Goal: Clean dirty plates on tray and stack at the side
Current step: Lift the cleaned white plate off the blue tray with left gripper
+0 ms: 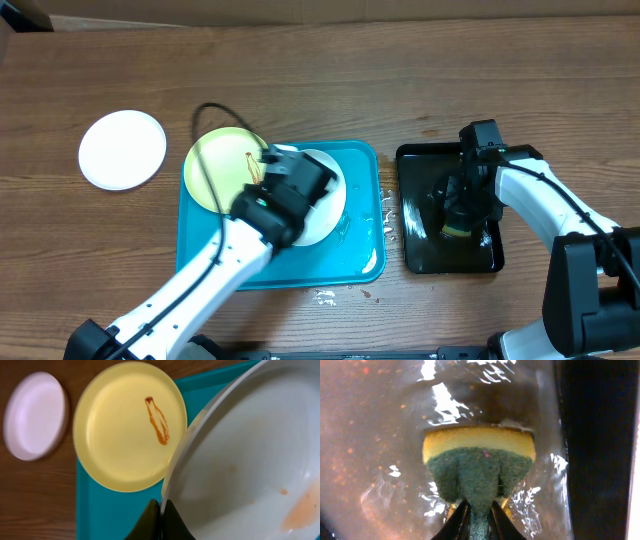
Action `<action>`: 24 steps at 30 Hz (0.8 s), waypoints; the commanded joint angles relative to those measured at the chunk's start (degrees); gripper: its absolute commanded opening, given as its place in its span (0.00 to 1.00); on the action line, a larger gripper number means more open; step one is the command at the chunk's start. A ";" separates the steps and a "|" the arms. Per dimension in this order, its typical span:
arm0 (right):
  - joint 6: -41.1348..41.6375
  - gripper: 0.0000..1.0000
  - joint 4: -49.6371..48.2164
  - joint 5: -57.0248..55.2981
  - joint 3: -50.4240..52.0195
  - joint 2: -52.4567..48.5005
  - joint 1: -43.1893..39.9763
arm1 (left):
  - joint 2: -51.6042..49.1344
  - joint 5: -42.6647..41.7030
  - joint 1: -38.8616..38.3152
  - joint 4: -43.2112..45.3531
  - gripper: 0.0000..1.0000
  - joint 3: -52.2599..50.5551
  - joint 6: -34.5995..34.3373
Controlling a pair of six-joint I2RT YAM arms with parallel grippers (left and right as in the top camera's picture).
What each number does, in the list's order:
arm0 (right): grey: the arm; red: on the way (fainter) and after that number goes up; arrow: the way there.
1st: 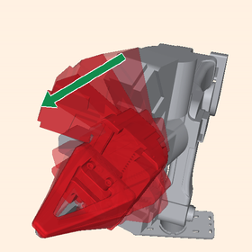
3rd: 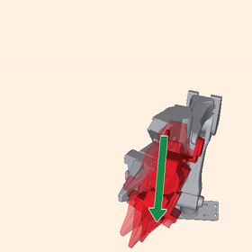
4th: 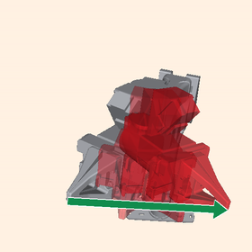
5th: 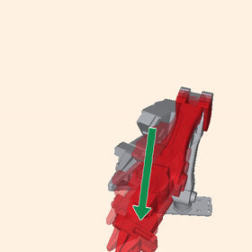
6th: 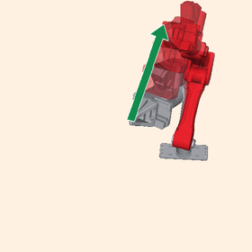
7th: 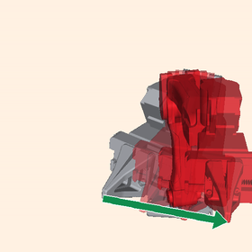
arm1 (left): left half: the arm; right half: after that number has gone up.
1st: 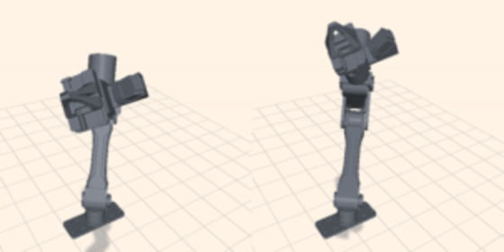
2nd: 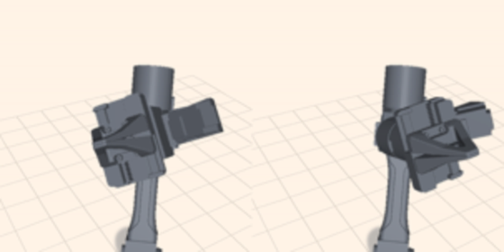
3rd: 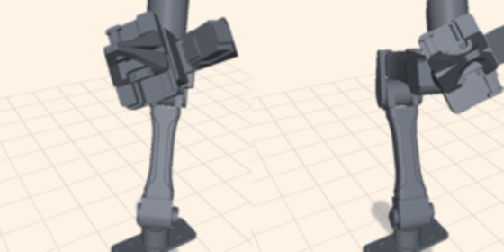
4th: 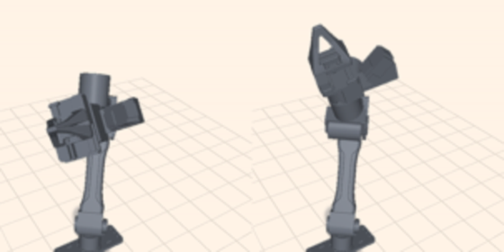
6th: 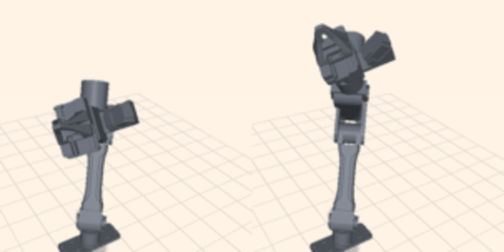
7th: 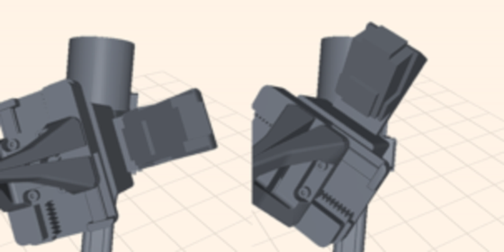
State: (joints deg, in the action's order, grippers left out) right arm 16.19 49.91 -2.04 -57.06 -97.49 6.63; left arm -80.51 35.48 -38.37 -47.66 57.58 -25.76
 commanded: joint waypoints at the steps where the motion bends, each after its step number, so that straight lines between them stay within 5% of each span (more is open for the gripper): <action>1: 0.33 0.32 -0.63 -1.33 1.11 0.83 -0.39 | 1.14 19.69 -7.56 0.55 0.04 1.46 1.38; 7: 0.28 1.00 -0.83 -1.36 1.20 0.83 -0.39 | 1.14 35.47 -18.25 0.92 0.04 1.46 1.40; 13: 0.33 1.00 -0.81 -1.31 1.20 0.83 -0.39 | 1.14 49.11 -25.24 1.44 0.04 1.46 1.42; 24: 0.33 1.00 -0.83 -1.31 1.20 0.83 -0.39 | 1.14 53.90 -27.52 5.97 0.04 1.46 3.61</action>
State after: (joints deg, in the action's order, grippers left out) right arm 16.45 49.30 -2.94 -56.21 -97.49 6.50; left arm -80.51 84.77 -65.30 -43.48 57.58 -23.42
